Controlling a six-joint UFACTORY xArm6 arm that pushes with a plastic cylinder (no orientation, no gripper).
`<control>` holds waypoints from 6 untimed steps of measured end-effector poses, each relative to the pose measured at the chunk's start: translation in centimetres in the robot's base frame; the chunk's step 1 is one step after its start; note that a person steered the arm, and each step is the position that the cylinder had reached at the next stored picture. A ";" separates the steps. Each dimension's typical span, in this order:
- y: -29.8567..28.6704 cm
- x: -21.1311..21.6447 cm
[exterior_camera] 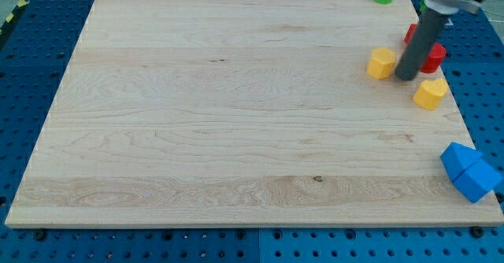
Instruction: Push the yellow hexagon towards center of the board
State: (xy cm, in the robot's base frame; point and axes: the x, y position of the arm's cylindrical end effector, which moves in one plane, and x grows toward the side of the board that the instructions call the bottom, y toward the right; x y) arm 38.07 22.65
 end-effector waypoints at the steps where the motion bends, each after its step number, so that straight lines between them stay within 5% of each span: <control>1: -3.0 -2.1; 6: -17.5 -1.1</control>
